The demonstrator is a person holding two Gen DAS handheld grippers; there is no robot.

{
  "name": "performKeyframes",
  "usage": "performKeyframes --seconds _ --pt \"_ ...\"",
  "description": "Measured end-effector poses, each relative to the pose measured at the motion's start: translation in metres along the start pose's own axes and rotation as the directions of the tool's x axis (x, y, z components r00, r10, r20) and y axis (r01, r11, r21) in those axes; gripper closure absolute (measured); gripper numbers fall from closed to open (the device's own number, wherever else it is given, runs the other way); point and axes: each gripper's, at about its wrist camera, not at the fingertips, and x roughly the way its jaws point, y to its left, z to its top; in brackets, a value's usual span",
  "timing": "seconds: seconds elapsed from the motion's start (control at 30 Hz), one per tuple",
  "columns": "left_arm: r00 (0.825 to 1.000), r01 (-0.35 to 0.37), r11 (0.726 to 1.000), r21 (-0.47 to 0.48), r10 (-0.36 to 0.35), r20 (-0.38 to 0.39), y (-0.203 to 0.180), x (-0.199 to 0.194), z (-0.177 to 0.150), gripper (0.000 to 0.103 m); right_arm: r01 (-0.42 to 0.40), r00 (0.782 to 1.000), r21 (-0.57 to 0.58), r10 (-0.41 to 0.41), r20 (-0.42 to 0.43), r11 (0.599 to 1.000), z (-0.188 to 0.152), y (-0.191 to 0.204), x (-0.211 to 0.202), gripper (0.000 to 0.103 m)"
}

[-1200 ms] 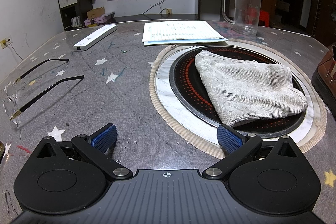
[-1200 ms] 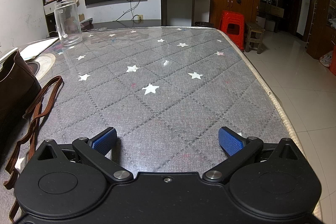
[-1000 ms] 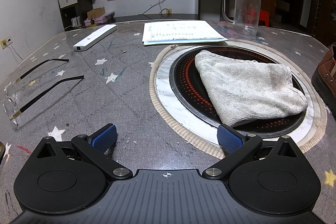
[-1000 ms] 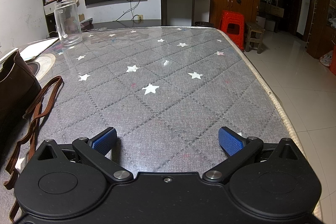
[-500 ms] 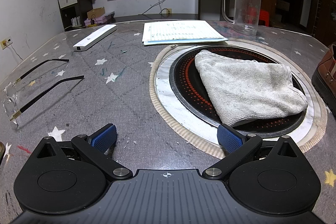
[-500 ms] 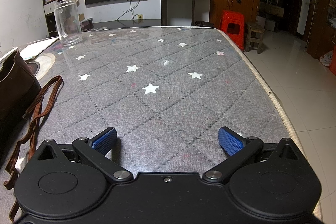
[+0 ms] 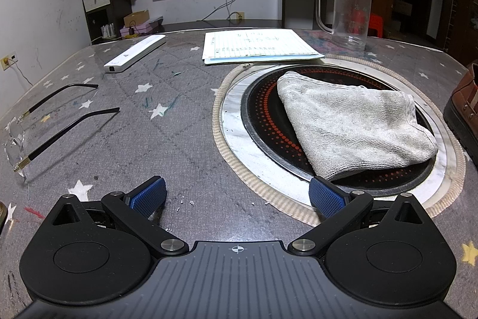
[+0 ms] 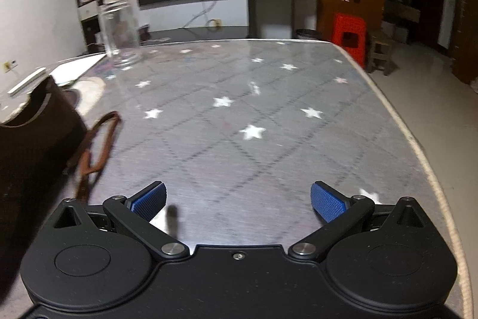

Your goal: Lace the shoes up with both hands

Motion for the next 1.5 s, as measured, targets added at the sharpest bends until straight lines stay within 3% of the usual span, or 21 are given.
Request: performKeyframes --seconds 0.3,0.43,0.57,0.73,0.83,0.9,0.97,1.07,1.3,1.4,1.5 --pt "1.0 0.0 1.0 0.0 0.0 0.0 0.0 0.0 0.0 0.0 -0.113 0.994 -0.048 0.113 0.002 0.992 0.003 0.029 -0.015 0.0" --pt "1.0 0.0 1.0 0.0 0.0 0.0 0.0 0.0 0.0 0.0 -0.175 0.985 -0.094 0.175 -0.012 0.98 -0.001 0.047 -0.027 0.012" --pt "1.0 0.0 1.0 0.0 0.0 0.0 0.0 0.0 0.0 0.0 -0.236 0.972 -0.131 0.234 -0.029 0.963 -0.008 0.064 -0.04 0.036" --pt "1.0 0.0 1.0 0.0 0.0 0.0 0.001 0.0 0.0 0.0 -0.284 0.959 -0.192 0.28 -0.048 0.94 -0.017 0.087 -0.049 0.05" --pt "1.0 0.0 1.0 0.0 0.0 0.0 0.0 0.0 0.0 0.0 -0.282 0.959 -0.238 0.277 -0.055 0.929 -0.022 0.097 -0.052 0.071" --pt "1.0 0.0 1.0 0.0 0.0 0.0 0.0 0.0 0.0 0.0 -0.281 0.96 -0.253 0.273 -0.068 0.926 -0.024 0.102 -0.052 0.075" --pt "1.0 0.0 1.0 0.0 0.0 0.0 0.0 0.0 0.0 0.0 -0.285 0.958 -0.258 0.273 -0.083 0.923 -0.025 0.105 -0.051 0.087" --pt "1.0 0.0 1.0 0.0 0.0 0.0 0.0 0.0 0.0 0.0 -0.261 0.965 -0.275 0.252 -0.068 0.925 -0.024 0.104 -0.057 0.092" --pt "1.0 0.0 1.0 0.0 0.0 0.0 0.001 0.0 0.0 0.0 -0.083 0.995 -0.312 0.097 0.03 0.947 -0.006 0.084 -0.068 0.093" --pt "1.0 0.0 1.0 0.0 0.0 0.0 0.001 0.0 0.0 0.0 -0.057 0.998 -0.279 0.052 -0.024 0.959 -0.002 0.07 -0.061 0.092" --pt "1.0 0.001 1.0 0.0 -0.001 0.0 0.001 0.0 0.0 0.0 -0.045 0.999 -0.245 0.038 -0.034 0.969 -0.002 0.059 -0.061 0.084"
